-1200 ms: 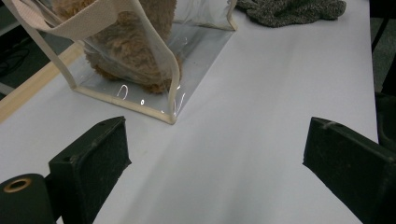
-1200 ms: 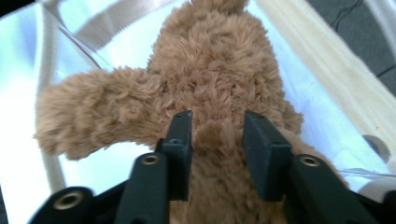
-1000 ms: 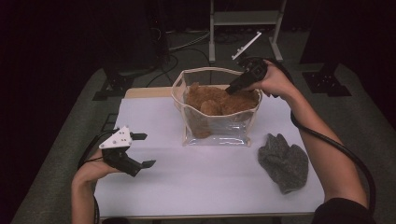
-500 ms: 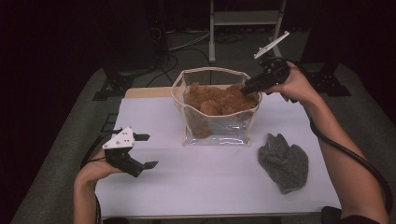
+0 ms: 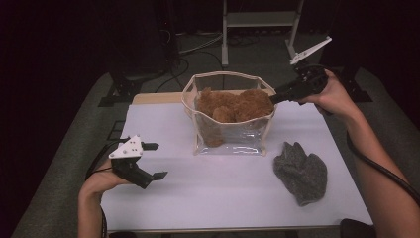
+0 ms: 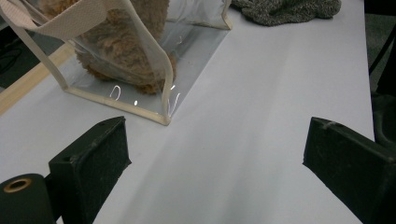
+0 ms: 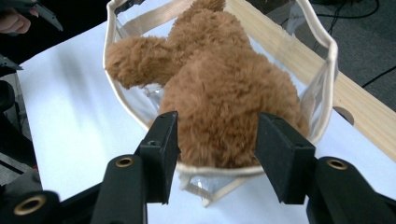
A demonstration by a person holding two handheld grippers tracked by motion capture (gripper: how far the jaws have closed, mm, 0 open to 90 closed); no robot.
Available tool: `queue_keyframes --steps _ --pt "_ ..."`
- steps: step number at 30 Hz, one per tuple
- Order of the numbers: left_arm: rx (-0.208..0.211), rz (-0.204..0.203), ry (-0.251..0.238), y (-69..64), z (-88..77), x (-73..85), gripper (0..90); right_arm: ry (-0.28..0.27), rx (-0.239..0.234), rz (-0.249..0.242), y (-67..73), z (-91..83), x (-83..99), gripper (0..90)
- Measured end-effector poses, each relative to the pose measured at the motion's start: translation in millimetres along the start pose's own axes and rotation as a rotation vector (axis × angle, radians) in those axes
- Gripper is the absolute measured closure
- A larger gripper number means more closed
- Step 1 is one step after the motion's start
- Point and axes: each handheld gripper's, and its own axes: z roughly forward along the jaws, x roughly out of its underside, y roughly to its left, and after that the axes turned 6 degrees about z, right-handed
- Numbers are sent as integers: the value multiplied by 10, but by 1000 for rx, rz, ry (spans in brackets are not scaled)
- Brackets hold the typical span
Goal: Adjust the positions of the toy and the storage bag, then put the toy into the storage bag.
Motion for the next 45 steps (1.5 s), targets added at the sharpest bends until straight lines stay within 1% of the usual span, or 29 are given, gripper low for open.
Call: queue_keyframes --steps 1,5,6,7,10,11,13,14,19,28,30,37,45 --pt "2 1 1 1 3 0 61 -2 -2 11 2 -34 60 474" --pt "4 -4 2 -2 9 8 61 -12 -6 21 -25 -76 172 455" --pt "5 -3 3 0 8 13 61 -12 -6 21 -25 -76 172 455" --pt "1 -8 1 8 3 23 61 -19 -7 30 -41 -86 231 449" --pt "-5 -9 -1 18 -13 36 61 -26 -13 42 -70 -101 314 443" --pt "-5 -9 -1 18 -13 36 61 -26 -13 42 -70 -101 314 443" --pt "-4 -9 -2 18 -19 39 61 -30 -14 52 -93 -108 394 431" --pt "-4 -9 -2 18 -19 39 61 -30 -14 52 -93 -108 394 431" --pt "-4 -15 0 14 -16 41 61 -39 -21 65 -118 -108 530 414" --pt "1 -18 3 9 -9 42 61 -47 -26 84 -143 -132 681 399" --pt "3 -16 4 8 -8 39 61 -52 -30 85 -148 -132 701 398" --pt "8 -19 12 19 28 40 61 -57 -44 103 -187 -103 931 387" --pt "12 -17 16 17 40 40 61 -63 -60 145 -244 -37 1201 384"
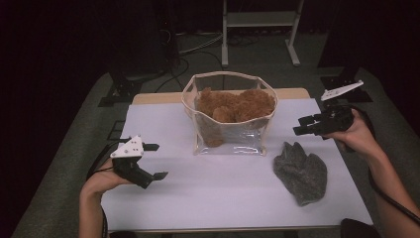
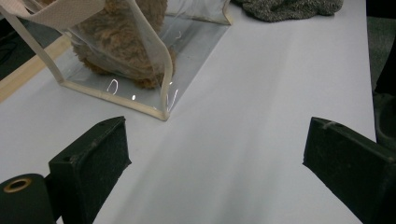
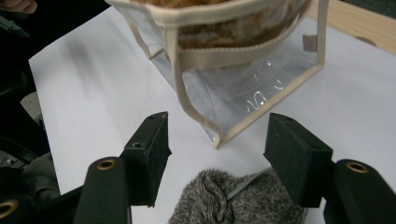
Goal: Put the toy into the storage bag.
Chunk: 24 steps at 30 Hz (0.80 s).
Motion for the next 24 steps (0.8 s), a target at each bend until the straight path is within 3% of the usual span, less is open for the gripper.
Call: queue_keyframes --steps 24 --pt "2 -5 -8 9 13 5 61 -34 -53 73 -148 124 541 366"
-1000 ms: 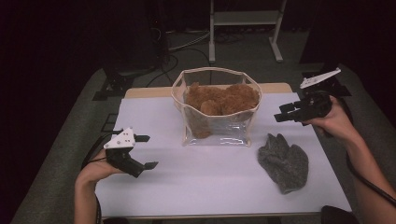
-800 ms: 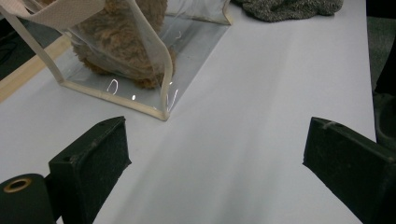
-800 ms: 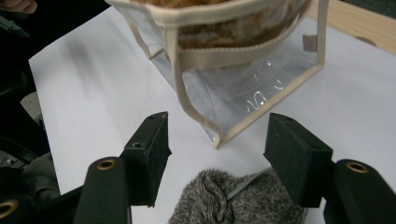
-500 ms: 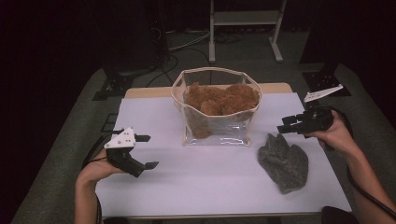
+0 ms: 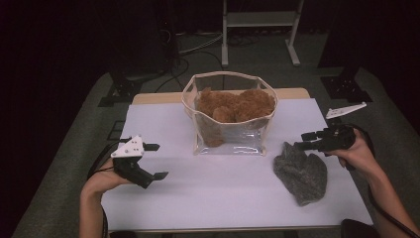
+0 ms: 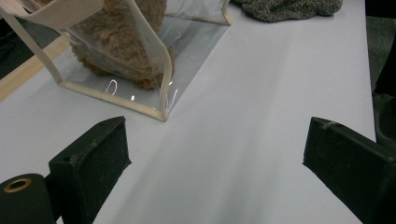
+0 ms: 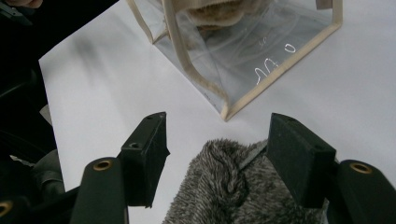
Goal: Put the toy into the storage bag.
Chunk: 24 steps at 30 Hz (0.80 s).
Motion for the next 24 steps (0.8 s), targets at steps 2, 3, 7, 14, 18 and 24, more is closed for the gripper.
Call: queue_keyframes --steps 2,3,7,14,18,24 --pt "1 -1 2 1 2 4 61 -3 -2 5 -14 -1 45 364" --pt "1 -1 2 1 4 5 61 -5 -3 6 -20 -2 68 363" --pt "3 -2 1 -2 6 6 61 -11 -7 18 -42 -5 140 356" --pt "3 -5 1 -4 8 5 61 -23 -20 40 -68 8 297 347" --pt "5 -4 0 -4 14 2 61 -27 -28 52 -85 27 394 345" --pt "5 -5 8 1 33 2 61 -40 -40 58 -91 55 508 337"
